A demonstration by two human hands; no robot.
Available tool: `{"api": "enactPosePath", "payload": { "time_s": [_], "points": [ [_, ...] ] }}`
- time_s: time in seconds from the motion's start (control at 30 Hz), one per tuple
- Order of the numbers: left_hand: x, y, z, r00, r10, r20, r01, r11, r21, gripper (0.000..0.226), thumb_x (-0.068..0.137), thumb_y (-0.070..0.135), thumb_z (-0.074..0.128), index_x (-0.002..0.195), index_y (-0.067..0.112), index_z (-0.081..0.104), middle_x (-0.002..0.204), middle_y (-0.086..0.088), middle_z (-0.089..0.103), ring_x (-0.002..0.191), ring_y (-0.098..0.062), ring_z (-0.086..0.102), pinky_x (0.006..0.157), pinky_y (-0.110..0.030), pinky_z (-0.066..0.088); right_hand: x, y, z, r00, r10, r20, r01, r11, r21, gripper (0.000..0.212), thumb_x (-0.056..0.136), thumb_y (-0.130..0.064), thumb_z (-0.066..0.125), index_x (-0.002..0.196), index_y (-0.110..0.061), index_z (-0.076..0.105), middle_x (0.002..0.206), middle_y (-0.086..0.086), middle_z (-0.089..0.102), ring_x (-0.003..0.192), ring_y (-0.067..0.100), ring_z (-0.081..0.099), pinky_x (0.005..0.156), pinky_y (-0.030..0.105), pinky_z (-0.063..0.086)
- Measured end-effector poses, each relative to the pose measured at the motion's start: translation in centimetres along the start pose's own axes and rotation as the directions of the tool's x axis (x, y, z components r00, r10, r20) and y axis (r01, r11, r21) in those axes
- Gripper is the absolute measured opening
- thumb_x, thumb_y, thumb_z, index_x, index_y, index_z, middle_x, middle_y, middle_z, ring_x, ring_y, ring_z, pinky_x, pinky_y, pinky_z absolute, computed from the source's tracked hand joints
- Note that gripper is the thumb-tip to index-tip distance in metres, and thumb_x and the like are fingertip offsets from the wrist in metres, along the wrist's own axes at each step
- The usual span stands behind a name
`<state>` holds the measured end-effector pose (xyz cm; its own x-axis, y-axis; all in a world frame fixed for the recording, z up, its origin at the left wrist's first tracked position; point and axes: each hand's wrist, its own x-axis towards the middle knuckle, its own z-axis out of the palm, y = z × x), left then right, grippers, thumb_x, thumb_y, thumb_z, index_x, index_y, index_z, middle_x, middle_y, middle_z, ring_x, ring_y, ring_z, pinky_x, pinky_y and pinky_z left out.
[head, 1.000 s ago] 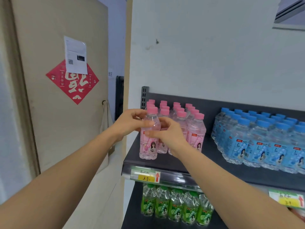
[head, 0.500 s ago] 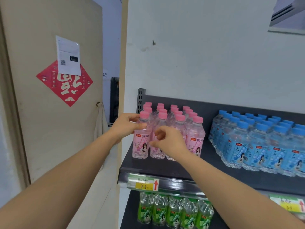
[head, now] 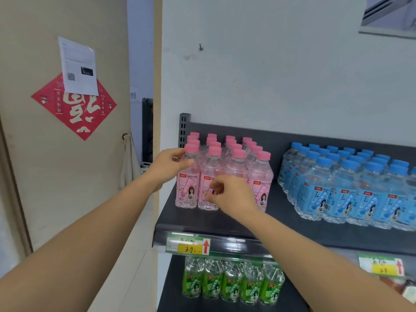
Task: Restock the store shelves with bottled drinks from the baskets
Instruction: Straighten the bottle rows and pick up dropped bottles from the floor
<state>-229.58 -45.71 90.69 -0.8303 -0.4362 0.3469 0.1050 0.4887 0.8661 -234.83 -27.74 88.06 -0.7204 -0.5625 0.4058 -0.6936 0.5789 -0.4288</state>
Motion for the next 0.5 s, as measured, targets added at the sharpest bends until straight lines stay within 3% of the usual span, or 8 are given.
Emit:
{"api": "enactPosePath", "payload": {
  "time_s": [0.13, 0.27, 0.37, 0.5],
  "points": [
    [-0.8, 0.3, 0.6, 0.999, 0.035, -0.038, -0.033, 0.998, 0.047, 0.050, 0.093, 0.023, 0.061, 0.140, 0.021, 0.045, 0.127, 0.004, 0.053, 0.118, -0.015, 0.048, 0.097, -0.032, 0.039, -0.5, 0.4, -0.3, 1.000, -0.008, 0.014, 0.008, 1.000, -0.025, 0.024, 0.081, -0.033, 0.075, 0.100, -0.019, 0.068, 0.092, -0.004, 0.067, 0.085, 0.014, 0.062, 0.078, 0.033, 0.055],
    [-1.8, 0.4, 1.6, 0.981, 0.071, -0.178, -0.039, 0.984, 0.176, 0.063, 0.092, 0.032, 0.061, 0.147, 0.020, 0.031, 0.143, -0.008, 0.041, 0.133, -0.023, 0.039, 0.107, -0.040, 0.034, -1.6, 1.2, -1.2, 1.000, -0.003, 0.022, 0.004, 0.999, -0.039, 0.029, 0.082, -0.032, 0.074, 0.106, -0.018, 0.068, 0.096, -0.004, 0.066, 0.090, 0.015, 0.062, 0.078, 0.031, 0.053],
    [-3.0, 1.2, 2.8, 0.930, 0.167, -0.327, -0.059, 0.947, 0.317, 0.062, 0.091, 0.035, 0.060, 0.146, 0.020, 0.033, 0.143, -0.010, 0.039, 0.134, -0.024, 0.034, 0.110, -0.041, 0.030, -3.1, 2.4, -2.4, 1.000, 0.005, 0.008, -0.004, 0.998, -0.057, 0.027, 0.082, -0.030, 0.073, 0.106, -0.020, 0.067, 0.092, -0.007, 0.061, 0.090, 0.016, 0.062, 0.078, 0.032, 0.053],
    [-5.6, 2.8, 5.4, 0.900, 0.308, -0.308, -0.132, 0.867, 0.481, 0.055, 0.091, 0.035, 0.059, 0.141, 0.021, 0.040, 0.134, -0.009, 0.043, 0.131, -0.025, 0.034, 0.108, -0.040, 0.029, -6.3, 4.6, -4.6, 1.000, 0.016, -0.018, -0.018, 0.996, -0.091, 0.030, 0.083, -0.034, 0.071, 0.110, -0.020, 0.066, 0.099, -0.004, 0.065, 0.092, 0.016, 0.060, 0.078, 0.031, 0.051]
  ]
}}
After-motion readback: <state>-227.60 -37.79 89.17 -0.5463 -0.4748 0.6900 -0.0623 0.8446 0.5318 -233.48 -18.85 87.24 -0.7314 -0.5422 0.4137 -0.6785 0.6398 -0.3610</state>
